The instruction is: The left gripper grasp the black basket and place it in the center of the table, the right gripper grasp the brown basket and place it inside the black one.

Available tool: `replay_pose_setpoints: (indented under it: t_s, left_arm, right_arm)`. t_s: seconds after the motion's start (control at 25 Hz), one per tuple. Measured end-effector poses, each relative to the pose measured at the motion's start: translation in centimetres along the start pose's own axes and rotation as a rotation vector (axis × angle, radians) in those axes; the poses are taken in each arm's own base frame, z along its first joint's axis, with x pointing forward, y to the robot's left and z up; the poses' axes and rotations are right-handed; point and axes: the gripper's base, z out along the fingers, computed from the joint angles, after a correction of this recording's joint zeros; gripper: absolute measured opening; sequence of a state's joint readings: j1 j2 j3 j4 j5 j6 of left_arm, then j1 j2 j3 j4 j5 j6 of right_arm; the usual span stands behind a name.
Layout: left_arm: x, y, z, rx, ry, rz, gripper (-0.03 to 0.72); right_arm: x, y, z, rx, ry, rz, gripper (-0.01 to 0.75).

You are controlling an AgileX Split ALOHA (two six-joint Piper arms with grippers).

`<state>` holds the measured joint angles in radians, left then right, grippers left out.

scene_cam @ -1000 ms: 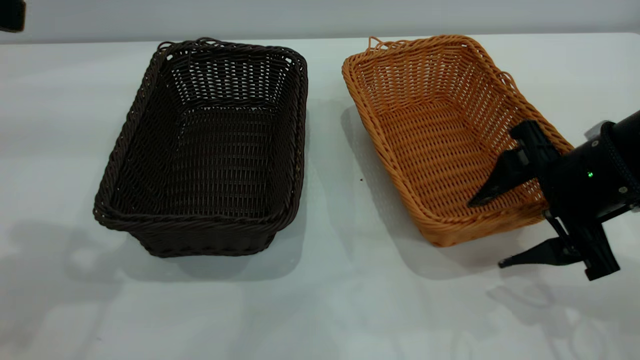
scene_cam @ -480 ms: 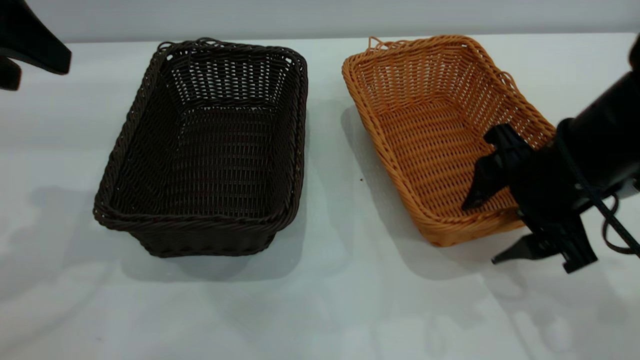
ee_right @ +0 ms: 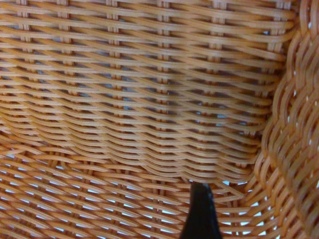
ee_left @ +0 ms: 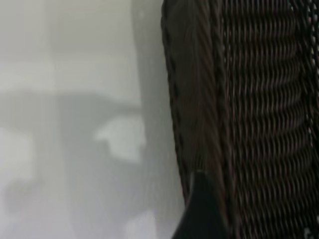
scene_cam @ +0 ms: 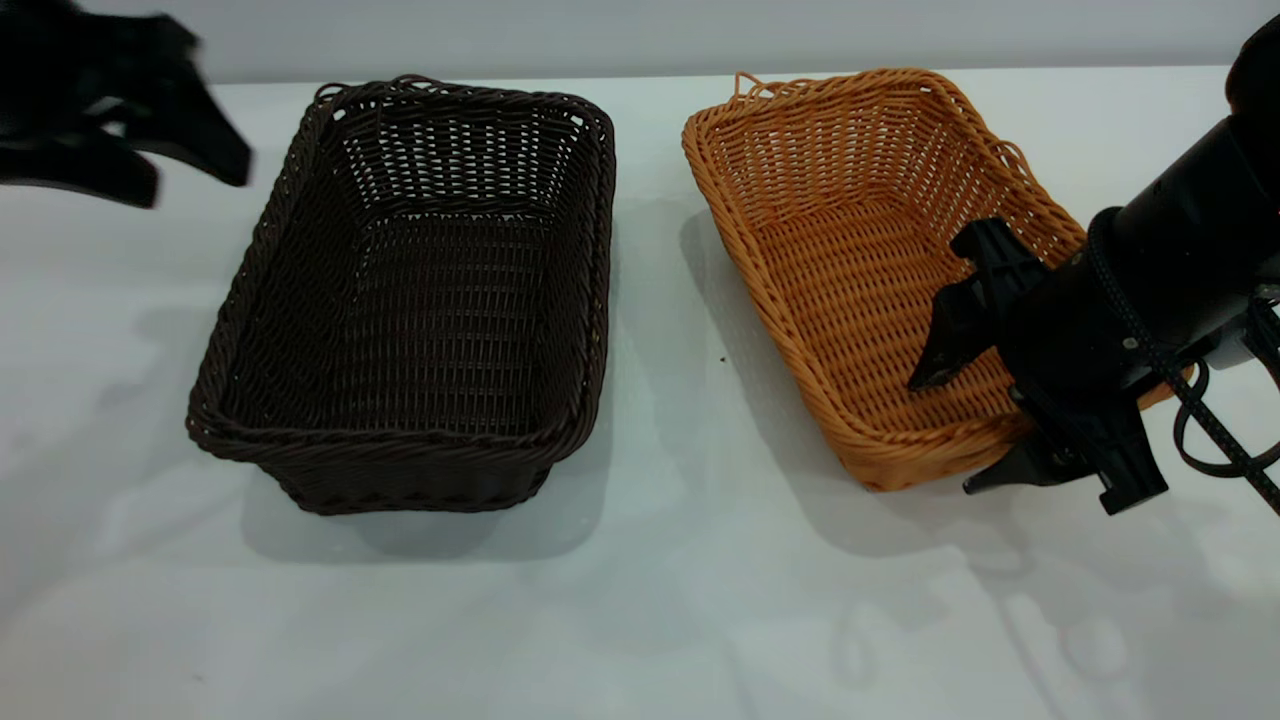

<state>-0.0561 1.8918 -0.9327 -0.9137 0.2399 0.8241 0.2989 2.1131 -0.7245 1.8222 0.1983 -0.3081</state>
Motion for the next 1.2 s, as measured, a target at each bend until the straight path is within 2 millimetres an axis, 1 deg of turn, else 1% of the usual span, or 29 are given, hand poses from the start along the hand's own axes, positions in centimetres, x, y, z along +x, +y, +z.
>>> replay_pose_setpoints:
  t_s: [0.2, 0.32, 0.48, 0.72, 0.8, 0.92, 0.96, 1.04, 1.12, 1.2]
  left_arm:
    - [-0.6, -1.4, 3.5, 0.0, 0.026, 0.039, 0.513]
    - [-0.7, -1.5, 4.2, 0.009, 0.04, 0.034, 0.513]
    - [-0.8, -1.7, 3.9, 0.025, 0.05, 0.044, 0.512]
    - [-1.5, -2.6, 1.3, 0.035, 0.046, 0.103, 0.512]
    - [-1.3, -2.5, 0.8, 0.015, 0.083, 0.119, 0.509]
    - [-0.6, -1.7, 0.4, -0.079, 0.168, 0.108, 0.499]
    - [-0.5, -1.3, 0.4, -0.124, 0.186, 0.112, 0.496]
    - [-0.4, -0.5, 0.5, -0.21, 0.195, 0.068, 0.491]
    - [-0.3, 0.1, 0.8, -0.277, 0.196, 0.059, 0.489]
    - [-0.2, 0.0, 1.5, -0.306, 0.201, 0.055, 0.489]
  right_arm:
    - [0.0, 0.0, 0.0, 0.0, 0.001, -0.008, 0.494]
    - [0.0, 0.0, 0.0, 0.0, 0.001, -0.008, 0.494]
    - [0.0, 0.0, 0.0, -0.001, 0.002, -0.009, 0.494]
    - [0.0, 0.0, 0.0, -0.001, 0.003, -0.009, 0.494]
    - [0.1, 0.0, 0.0, -0.002, 0.006, -0.01, 0.494]
    - [0.1, 0.0, 0.0, -0.004, 0.012, -0.01, 0.494]
    - [0.1, 0.0, 0.0, -0.004, 0.012, -0.01, 0.494]
    - [0.1, 0.0, 0.0, -0.004, 0.012, -0.01, 0.494]
    - [0.1, 0.0, 0.0, -0.004, 0.012, -0.011, 0.494]
    - [0.1, 0.0, 0.0, -0.004, 0.012, -0.012, 0.494]
